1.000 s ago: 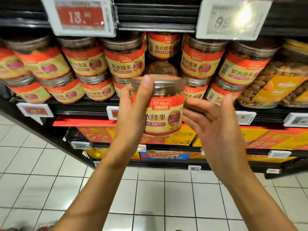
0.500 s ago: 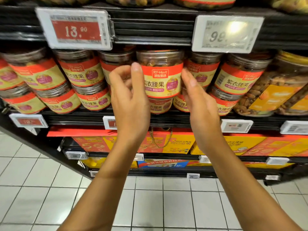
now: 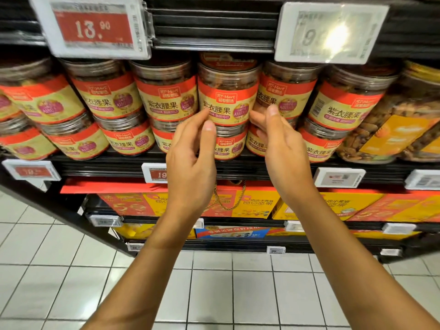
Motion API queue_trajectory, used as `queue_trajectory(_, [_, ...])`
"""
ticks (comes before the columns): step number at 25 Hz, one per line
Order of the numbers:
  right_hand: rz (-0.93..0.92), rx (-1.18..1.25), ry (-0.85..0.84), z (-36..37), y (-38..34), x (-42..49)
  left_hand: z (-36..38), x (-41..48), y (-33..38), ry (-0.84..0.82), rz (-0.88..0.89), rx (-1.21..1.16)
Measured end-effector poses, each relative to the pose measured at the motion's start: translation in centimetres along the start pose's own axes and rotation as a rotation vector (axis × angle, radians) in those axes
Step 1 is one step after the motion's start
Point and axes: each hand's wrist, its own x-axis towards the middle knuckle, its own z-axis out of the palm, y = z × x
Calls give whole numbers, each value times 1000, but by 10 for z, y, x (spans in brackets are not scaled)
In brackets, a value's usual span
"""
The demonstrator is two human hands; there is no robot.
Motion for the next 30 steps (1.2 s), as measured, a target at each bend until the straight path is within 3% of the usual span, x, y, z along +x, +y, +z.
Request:
queue_trajectory(5, [82,-67,30,-10,-4,-11,-6,-8,17,53,-100,54])
queue_trajectory(8, [113,-68,-38,-18,-36,-25,-28,-22,52,103,-248,12])
queue_trajectory(15, [132,-89,-557,36,-110,-107,-121,-126,145,332,-472,-118])
queue_trajectory(20, [197,128,-1014,135,-162,-201,-224,-238,197,818,-518,-115])
queue_trajectory(25, [226,218,-1330,240,-199,-305,-319,-329,221,1202,-485,-154])
queue_trajectory(28, [213,254,-1465,312,-217,-370,-392,-376,224,1297,-494,-167])
queue_trajectory(30, [242,248,-1463,359,-223,-406,-445,-402,226,1300,-529,-178])
